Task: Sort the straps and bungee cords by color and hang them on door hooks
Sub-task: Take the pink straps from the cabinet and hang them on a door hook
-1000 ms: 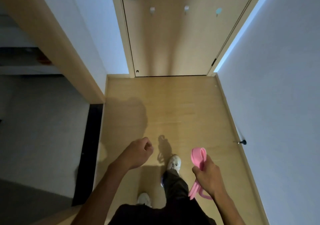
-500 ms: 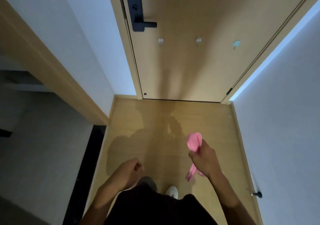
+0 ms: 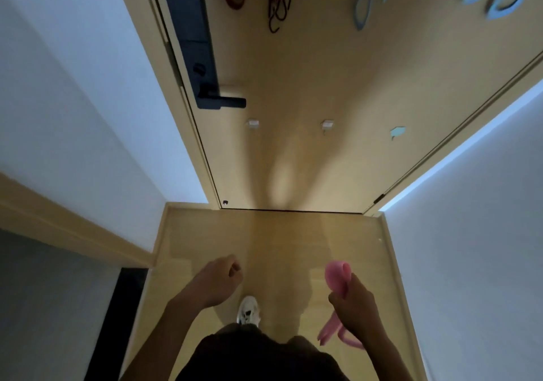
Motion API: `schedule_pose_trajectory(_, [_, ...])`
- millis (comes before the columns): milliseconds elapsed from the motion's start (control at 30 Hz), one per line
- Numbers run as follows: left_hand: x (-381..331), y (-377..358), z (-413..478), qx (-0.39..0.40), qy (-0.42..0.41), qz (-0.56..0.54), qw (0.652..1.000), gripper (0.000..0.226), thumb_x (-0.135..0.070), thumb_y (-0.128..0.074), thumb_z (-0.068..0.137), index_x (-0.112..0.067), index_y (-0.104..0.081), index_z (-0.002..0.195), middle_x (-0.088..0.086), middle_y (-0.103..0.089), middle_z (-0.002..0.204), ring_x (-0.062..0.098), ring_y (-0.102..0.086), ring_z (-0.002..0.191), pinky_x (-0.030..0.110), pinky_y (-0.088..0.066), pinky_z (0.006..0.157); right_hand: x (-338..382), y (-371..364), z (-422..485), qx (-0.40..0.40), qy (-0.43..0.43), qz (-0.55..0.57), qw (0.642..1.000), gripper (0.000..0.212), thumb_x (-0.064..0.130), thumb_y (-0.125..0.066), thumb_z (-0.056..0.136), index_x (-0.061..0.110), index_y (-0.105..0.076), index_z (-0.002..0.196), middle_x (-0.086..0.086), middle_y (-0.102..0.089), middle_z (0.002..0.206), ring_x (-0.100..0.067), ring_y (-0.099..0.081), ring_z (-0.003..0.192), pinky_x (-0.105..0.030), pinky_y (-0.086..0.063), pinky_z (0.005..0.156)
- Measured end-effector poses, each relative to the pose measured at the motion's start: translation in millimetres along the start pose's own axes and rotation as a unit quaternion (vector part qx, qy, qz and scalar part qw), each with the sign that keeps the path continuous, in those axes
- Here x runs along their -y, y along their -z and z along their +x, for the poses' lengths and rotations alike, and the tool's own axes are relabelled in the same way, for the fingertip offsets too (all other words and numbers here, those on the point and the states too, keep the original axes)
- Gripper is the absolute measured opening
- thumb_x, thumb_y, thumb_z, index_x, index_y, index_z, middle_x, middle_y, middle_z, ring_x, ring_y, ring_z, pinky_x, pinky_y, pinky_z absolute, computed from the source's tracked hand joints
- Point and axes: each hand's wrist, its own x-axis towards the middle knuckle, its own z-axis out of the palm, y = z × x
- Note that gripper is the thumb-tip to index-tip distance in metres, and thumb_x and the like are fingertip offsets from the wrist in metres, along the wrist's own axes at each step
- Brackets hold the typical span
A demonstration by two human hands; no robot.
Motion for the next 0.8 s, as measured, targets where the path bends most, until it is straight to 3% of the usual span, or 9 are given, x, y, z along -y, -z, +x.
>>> schedule_pose_trajectory(100, [-30, 34, 39, -0.011, -0.029, 0.009, 0.999, 0.012, -0.029, -0.05, 0.091, -0.019, -0.056, 0.092, -0.001, -0.062, 0.098, 0.015, -0.058, 0.09, 0.029, -0.046, 0.079, 32, 18, 37, -0.013, 0.023, 0.004, 1.0, 0.06, 0.013, -0.057, 0.085, 0.011, -0.036, 0.141, 0.001, -0.059, 0.093, 0.0, -0.054, 0.066, -0.014, -0.037, 0.049])
schedule_pose_trajectory(267, [-78, 68, 93, -0.027, -0.06, 0.011, 0.998, 0.013, -0.03, -0.048, 0.089, -0.021, -0.057, 0.089, -0.004, -0.064, 0.095, 0.015, -0.059, 0.088, 0.033, -0.05, 0.079, 86, 46, 107, -0.031, 0.064, -0.009, 0.997, 0.047, 0.016, -0.057, 0.084, 0.007, -0.046, 0.129, 0.002, -0.06, 0.083, -0.01, -0.059, 0.067, -0.02, -0.044, 0.053])
schedule_pose_trajectory(333, [-97, 75, 115, -0.032, -0.081, 0.001, 0.996, 0.011, -0.031, -0.049, 0.087, -0.023, -0.057, 0.09, -0.007, -0.062, 0.093, 0.014, -0.059, 0.087, 0.033, -0.051, 0.08, 110, 56, 133, -0.027, 0.096, -0.011, 0.995, 0.043, 0.018, -0.058, 0.086, 0.006, -0.048, 0.126, 0.008, -0.056, 0.075, -0.006, -0.057, 0.065, -0.018, -0.043, 0.052])
schedule_pose_trajectory(400, [-120, 80, 136, -0.032, -0.11, -0.025, 0.993, 0.017, -0.032, -0.053, 0.087, -0.023, -0.056, 0.1, -0.009, -0.06, 0.095, 0.011, -0.058, 0.089, 0.026, -0.048, 0.078, 134, 64, 158, -0.014, 0.13, 0.003, 0.991, 0.039, 0.022, -0.059, 0.088, 0.006, -0.049, 0.123, 0.011, -0.054, 0.072, -0.002, -0.054, 0.062, -0.015, -0.037, 0.049])
schedule_pose_trajectory(467, [-145, 84, 154, -0.033, -0.124, -0.071, 0.989, 0.029, -0.031, -0.058, 0.087, -0.02, -0.054, 0.114, -0.006, -0.06, 0.104, 0.01, -0.059, 0.095, 0.02, -0.042, 0.078, 156, 72, 180, -0.009, 0.168, 0.03, 0.985, 0.035, 0.024, -0.063, 0.085, 0.004, -0.054, 0.112, 0.001, -0.058, 0.075, -0.013, -0.055, 0.062, -0.02, -0.036, 0.05])
schedule_pose_trajectory(567, [-173, 93, 177, -0.038, -0.123, -0.153, 0.98, 0.03, -0.023, -0.059, 0.086, -0.02, -0.051, 0.115, -0.007, -0.062, 0.11, 0.01, -0.059, 0.103, 0.02, -0.044, 0.082, 179, 81, 212, 0.002, 0.188, 0.084, 0.979, 0.044, 0.032, -0.069, 0.081, -0.005, -0.059, 0.101, -0.018, -0.062, 0.084, -0.028, -0.057, 0.071, -0.031, -0.041, 0.056])
schedule_pose_trajectory(633, [-183, 102, 190, -0.037, -0.122, -0.225, 0.966, 0.031, -0.013, -0.059, 0.084, -0.021, -0.051, 0.113, -0.006, -0.062, 0.11, 0.01, -0.06, 0.103, 0.018, -0.046, 0.082, 193, 86, 226, 0.03, 0.209, 0.109, 0.971, 0.056, 0.05, -0.071, 0.071, 0.001, -0.065, 0.096, -0.017, -0.069, 0.085, -0.03, -0.067, 0.075, -0.044, -0.053, 0.061])
schedule_pose_trajectory(700, [-188, 112, 200, -0.032, -0.127, -0.269, 0.954, 0.04, 0.0, -0.059, 0.08, -0.018, -0.051, 0.115, 0.0, -0.062, 0.11, 0.011, -0.06, 0.098, 0.014, -0.048, 0.075, 200, 88, 242, 0.057, 0.224, 0.119, 0.966, 0.07, 0.071, -0.07, 0.057, 0.012, -0.07, 0.094, -0.01, -0.073, 0.086, -0.027, -0.07, 0.079, -0.05, -0.056, 0.069])
schedule_pose_trajectory(800, [-193, 126, 212, -0.023, -0.109, -0.355, 0.928, 0.039, 0.003, -0.053, 0.078, -0.013, -0.055, 0.114, 0.011, -0.062, 0.11, 0.021, -0.061, 0.1, 0.028, -0.052, 0.082, 214, 93, 253, 0.077, 0.252, 0.093, 0.96, 0.066, 0.062, -0.065, 0.062, 0.006, -0.064, 0.096, -0.016, -0.068, 0.086, -0.03, -0.068, 0.077, -0.049, -0.054, 0.066])
